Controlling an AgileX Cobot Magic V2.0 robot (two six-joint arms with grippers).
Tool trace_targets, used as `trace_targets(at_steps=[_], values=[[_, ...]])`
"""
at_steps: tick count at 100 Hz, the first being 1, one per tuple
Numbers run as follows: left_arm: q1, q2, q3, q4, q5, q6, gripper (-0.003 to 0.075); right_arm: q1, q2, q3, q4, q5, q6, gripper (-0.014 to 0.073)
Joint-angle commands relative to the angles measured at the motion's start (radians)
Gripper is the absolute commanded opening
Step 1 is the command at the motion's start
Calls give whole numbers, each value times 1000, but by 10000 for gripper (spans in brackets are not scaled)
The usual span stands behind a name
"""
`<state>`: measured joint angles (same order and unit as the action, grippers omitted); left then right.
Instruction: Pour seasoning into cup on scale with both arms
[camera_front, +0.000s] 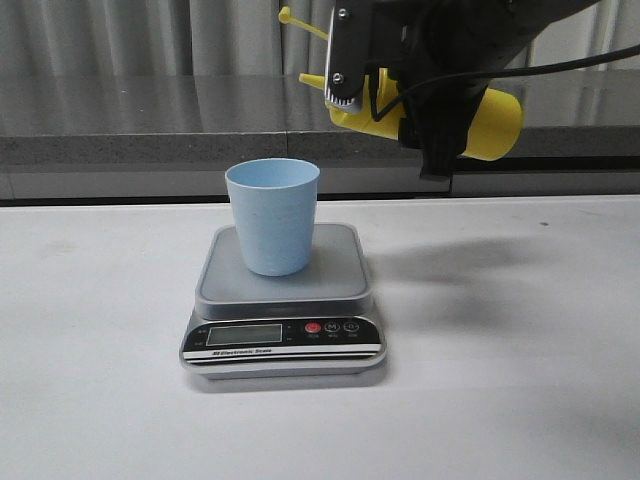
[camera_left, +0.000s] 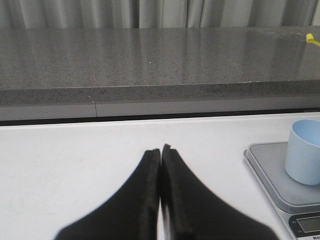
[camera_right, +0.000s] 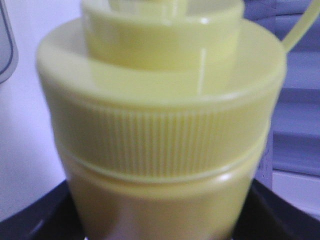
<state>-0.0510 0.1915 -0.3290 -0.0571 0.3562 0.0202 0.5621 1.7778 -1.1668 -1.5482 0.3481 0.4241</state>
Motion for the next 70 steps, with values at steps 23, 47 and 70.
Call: trace_targets(at_steps=[23, 47, 70], values=[[3, 10, -25, -4, -78, -11, -20, -7, -83, -35, 72, 4, 42, 319], [3, 10, -25, -4, -78, -11, -20, -76, -149, -35, 357, -153, 42, 319], [3, 10, -25, -4, -78, -11, -20, -171, -178, -33, 605, -324, 42, 319]])
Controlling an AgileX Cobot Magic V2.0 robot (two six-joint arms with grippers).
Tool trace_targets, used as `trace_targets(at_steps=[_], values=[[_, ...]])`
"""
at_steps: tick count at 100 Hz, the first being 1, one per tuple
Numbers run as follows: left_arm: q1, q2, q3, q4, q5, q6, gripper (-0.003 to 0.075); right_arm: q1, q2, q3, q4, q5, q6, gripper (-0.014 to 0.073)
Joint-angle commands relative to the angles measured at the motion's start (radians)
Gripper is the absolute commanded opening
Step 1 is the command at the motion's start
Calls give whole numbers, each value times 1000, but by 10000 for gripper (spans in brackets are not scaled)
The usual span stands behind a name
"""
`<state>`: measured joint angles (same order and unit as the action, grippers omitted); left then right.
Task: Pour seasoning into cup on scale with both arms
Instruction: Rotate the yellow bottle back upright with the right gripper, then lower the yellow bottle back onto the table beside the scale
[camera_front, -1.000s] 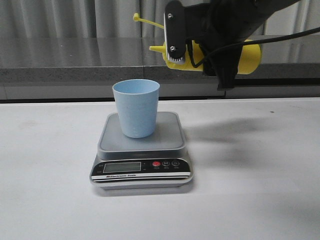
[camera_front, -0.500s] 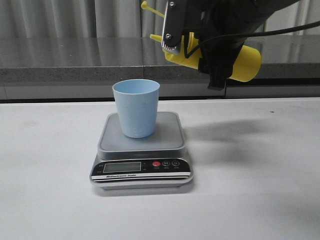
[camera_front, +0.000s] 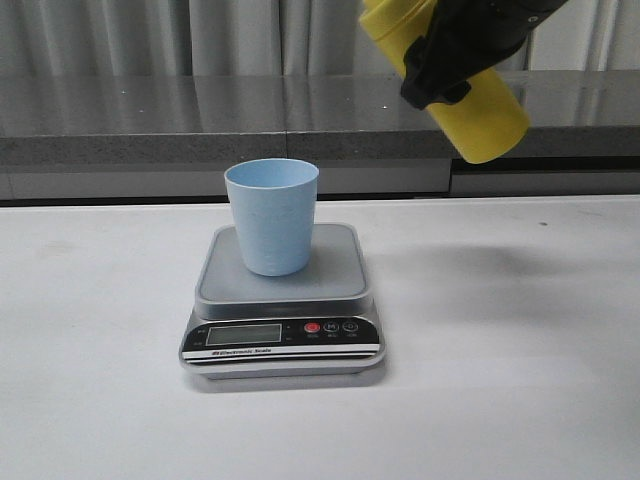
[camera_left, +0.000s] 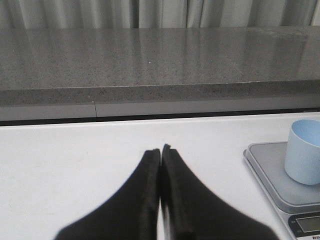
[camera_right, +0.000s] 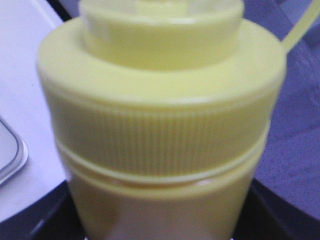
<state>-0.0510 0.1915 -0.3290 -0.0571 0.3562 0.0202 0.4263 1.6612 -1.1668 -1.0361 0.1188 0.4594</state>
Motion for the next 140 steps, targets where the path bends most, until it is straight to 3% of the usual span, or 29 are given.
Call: trace_targets(at_steps=[1, 13, 40, 66, 89, 109, 140], values=[[3, 10, -25, -4, -78, -11, -20, -37, -61, -33, 102, -100, 6, 319], [3, 10, -25, -4, -78, -11, -20, -70, -61, -23, 242, -169, 6, 319], [3, 10, -25, -4, -78, -11, -20, -129, -61, 104, 427, -429, -26, 319], [3, 10, -25, -4, -78, -11, -20, -139, -61, 280, 699, -664, -285, 319], [3, 10, -25, -4, -78, -11, -20, -139, -61, 426, 928, -836, -399, 319], [3, 10, -25, -4, -78, -11, -20, -139, -59, 500, 936, -909, -405, 319], [3, 10, -25, -4, -78, -11, -20, -138, -15, 507, 823, -1011, -405, 319]])
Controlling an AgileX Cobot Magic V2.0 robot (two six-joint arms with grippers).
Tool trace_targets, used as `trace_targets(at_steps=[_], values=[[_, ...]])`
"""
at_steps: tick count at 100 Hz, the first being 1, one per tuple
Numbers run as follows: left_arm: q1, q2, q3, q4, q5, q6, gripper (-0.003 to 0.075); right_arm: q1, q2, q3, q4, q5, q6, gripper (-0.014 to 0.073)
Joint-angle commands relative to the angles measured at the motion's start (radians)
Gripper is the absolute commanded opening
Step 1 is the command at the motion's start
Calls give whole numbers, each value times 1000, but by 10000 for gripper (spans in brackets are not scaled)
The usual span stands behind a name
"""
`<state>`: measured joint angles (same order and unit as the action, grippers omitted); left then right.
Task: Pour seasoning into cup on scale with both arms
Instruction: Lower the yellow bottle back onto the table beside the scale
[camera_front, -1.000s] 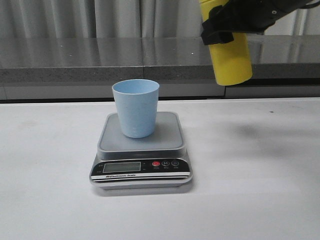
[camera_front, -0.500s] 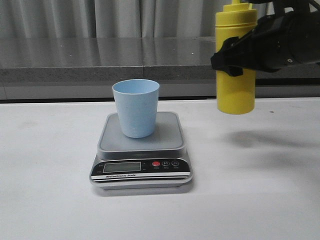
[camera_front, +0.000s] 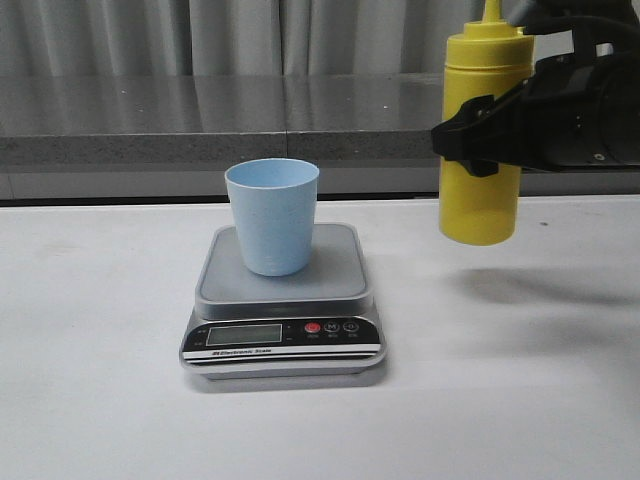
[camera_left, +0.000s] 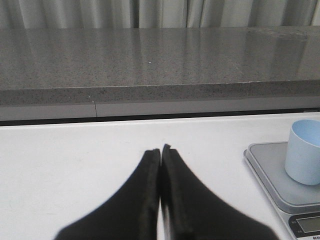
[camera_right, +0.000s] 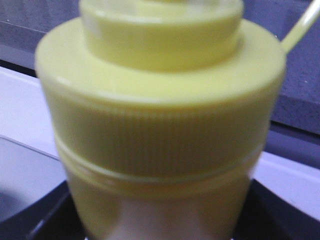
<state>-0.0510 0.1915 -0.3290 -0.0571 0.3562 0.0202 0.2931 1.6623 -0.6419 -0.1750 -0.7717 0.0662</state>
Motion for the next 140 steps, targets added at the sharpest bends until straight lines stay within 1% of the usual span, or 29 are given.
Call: trace_targets(at_steps=[1, 27, 64, 88, 121, 135, 140], values=[[3, 10, -25, -4, -78, -11, -20, -4, -14, -18, -39, -125, -12, 319], [3, 10, -25, -4, -78, -11, -20, -4, 61, -18, -54, -235, -12, 319], [3, 10, -25, -4, -78, -11, -20, -4, 116, -18, -67, -240, -11, 319], [3, 10, -25, -4, -78, -11, -20, -4, 165, -18, -94, -271, -8, 319], [3, 10, -25, -4, -78, -11, -20, -4, 168, -18, -95, -274, -8, 319], [3, 10, -25, -4, -78, -11, -20, -4, 168, -18, -95, -274, -8, 328], [3, 10, -25, -4, -78, -11, -20, -4, 168, -18, -95, -274, -8, 348]])
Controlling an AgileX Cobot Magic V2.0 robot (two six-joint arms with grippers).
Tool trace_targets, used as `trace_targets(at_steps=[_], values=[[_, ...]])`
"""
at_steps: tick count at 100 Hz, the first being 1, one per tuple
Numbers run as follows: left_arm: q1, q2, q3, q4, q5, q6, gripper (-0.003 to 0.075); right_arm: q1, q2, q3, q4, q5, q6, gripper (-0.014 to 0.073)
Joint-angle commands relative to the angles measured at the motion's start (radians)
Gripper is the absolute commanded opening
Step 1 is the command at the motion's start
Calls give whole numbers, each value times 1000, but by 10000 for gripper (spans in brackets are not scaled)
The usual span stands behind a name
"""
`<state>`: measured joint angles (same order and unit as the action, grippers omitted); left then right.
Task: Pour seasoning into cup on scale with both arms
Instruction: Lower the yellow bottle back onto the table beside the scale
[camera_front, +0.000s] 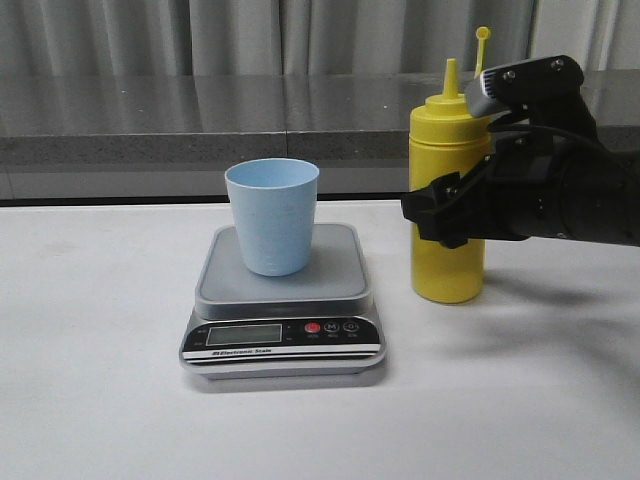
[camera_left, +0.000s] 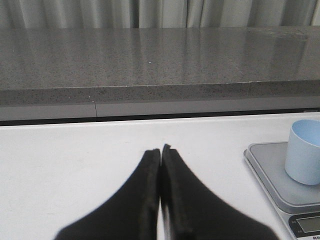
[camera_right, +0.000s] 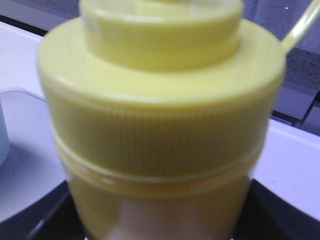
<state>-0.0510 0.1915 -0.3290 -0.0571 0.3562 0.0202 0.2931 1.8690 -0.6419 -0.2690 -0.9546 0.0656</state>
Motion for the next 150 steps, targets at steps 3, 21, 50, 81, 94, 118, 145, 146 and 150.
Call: trace_targets(at_steps=[3, 21, 50, 81, 94, 118, 145, 146, 150], values=[[3, 10, -25, -4, -78, -11, -20, -4, -38, -18, -1, -91, -8, 374], [3, 10, -25, -4, -78, -11, -20, -4, -38, -18, -1, -99, -8, 572], [3, 10, -25, -4, -78, -11, -20, -4, -38, -18, -1, -111, -8, 655], [3, 10, -25, -4, -78, -11, -20, -5, -38, -18, 0, -110, -8, 655], [3, 10, -25, -4, -78, -11, -20, -5, -38, -18, 12, -104, -8, 655], [3, 10, -25, -4, -78, -11, -20, -36, -38, -11, 15, -107, -7, 655], [3, 10, -25, -4, -78, -11, -20, -44, -38, 22, 16, -121, -7, 655], [3, 10, -25, -4, -78, -11, -20, -44, -38, 22, 16, -121, -7, 655], [3, 10, -25, -4, -78, -11, -20, -44, -38, 26, 16, -123, -7, 655]])
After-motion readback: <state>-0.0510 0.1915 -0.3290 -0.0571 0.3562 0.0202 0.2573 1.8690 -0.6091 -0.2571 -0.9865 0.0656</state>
